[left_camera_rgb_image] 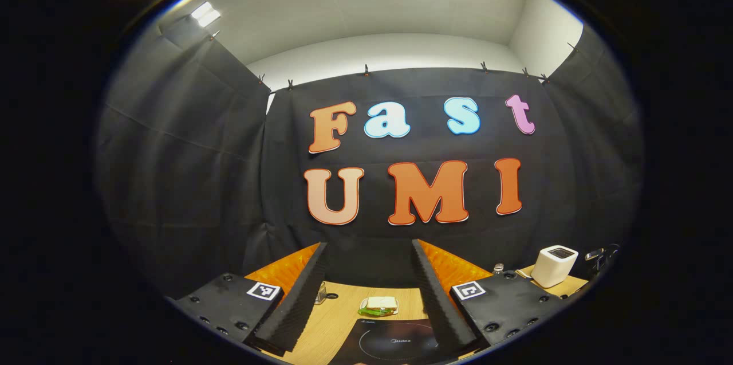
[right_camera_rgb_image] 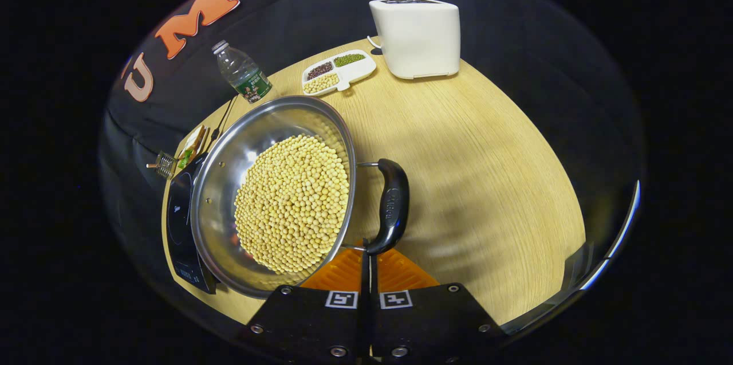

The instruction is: First push the handle of the pot to place it horizontally, then grasp the pot with both hands and set it on the induction cooktop.

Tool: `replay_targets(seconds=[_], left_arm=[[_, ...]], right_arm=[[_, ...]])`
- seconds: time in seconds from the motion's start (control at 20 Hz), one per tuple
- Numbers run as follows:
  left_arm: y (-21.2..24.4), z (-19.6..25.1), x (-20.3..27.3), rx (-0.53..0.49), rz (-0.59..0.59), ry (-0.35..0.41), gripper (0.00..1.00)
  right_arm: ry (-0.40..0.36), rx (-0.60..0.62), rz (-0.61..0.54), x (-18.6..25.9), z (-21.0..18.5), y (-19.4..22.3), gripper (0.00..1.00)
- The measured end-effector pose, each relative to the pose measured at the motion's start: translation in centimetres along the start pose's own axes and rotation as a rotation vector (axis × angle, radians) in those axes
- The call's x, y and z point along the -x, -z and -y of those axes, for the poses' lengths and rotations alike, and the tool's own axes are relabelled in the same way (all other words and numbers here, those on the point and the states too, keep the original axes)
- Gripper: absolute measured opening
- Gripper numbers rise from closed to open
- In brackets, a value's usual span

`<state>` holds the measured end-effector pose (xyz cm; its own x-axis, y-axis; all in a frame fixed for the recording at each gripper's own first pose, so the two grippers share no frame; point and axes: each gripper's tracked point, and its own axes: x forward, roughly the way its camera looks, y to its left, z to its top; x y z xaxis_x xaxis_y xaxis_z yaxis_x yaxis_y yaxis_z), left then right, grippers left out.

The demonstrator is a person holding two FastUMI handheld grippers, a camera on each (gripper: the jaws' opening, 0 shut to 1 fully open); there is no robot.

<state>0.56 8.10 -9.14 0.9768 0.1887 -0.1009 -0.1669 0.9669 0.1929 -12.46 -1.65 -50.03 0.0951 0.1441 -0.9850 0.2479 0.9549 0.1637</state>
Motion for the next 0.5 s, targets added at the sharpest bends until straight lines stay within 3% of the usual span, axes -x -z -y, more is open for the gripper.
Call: replay_targets(seconds=[0.5], left_arm=[[1.1,1.6,-1.3,0.011,-0.030,0.031,0.93]], right_arm=[[0.046,0.020,0.007,-2.0,0.8,-3.1,0.00]])
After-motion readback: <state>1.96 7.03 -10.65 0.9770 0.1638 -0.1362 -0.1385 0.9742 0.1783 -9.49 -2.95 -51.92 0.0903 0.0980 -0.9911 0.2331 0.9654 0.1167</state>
